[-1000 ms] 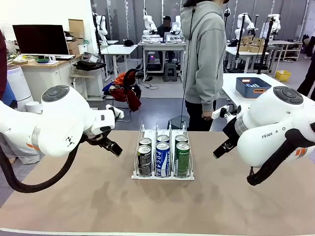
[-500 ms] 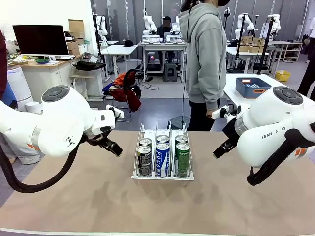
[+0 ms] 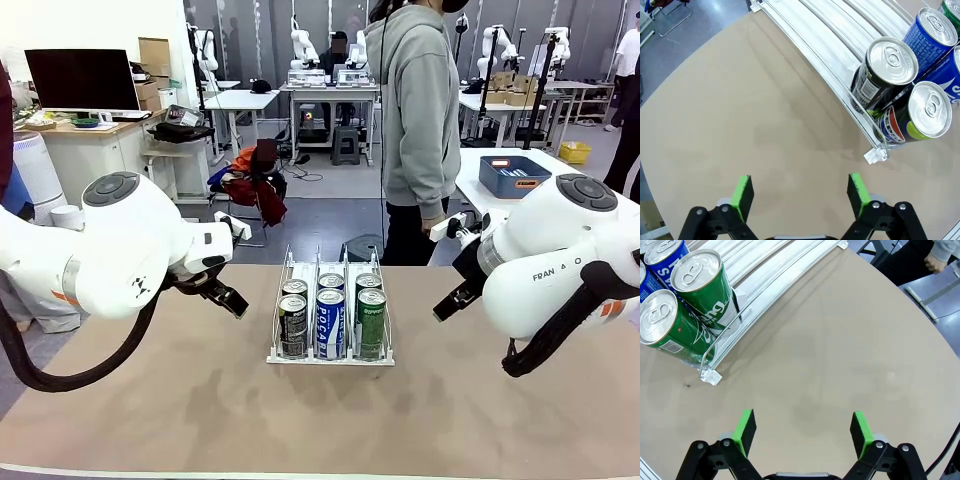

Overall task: Fill the beverage cans into the dispenser.
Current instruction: Pick up the Pepsi coke handed by the human.

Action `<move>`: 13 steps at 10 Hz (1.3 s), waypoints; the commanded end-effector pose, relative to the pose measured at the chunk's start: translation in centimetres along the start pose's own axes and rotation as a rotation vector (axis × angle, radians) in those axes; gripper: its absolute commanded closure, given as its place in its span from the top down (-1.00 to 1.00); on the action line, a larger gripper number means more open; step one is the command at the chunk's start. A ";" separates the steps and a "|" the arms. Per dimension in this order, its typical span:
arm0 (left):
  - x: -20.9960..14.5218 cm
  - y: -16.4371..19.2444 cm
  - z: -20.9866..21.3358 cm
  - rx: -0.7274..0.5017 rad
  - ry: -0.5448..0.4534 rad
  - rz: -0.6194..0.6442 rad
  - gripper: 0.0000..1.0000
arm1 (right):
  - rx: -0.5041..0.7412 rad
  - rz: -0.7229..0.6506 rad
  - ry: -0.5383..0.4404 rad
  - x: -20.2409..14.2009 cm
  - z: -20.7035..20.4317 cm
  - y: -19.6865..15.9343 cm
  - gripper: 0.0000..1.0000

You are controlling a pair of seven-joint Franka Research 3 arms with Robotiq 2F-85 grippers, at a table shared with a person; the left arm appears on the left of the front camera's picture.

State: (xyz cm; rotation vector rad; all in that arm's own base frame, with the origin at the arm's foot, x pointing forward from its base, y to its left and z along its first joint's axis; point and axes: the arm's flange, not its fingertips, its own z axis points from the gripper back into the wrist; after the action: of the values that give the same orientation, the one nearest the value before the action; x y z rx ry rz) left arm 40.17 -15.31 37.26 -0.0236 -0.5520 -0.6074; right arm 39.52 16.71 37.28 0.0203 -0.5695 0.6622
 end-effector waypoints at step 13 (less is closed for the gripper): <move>2.3 6.6 23.2 -0.227 -0.024 -0.309 1.00 | 0.450 -0.012 -0.075 9.4 18.4 -10.3 1.00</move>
State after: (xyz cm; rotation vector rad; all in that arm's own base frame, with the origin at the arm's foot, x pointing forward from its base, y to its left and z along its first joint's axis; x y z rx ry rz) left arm 34.30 -7.54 60.05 -0.1134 -0.4955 -0.9629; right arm 42.17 11.09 59.29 0.4144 -0.4831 0.7597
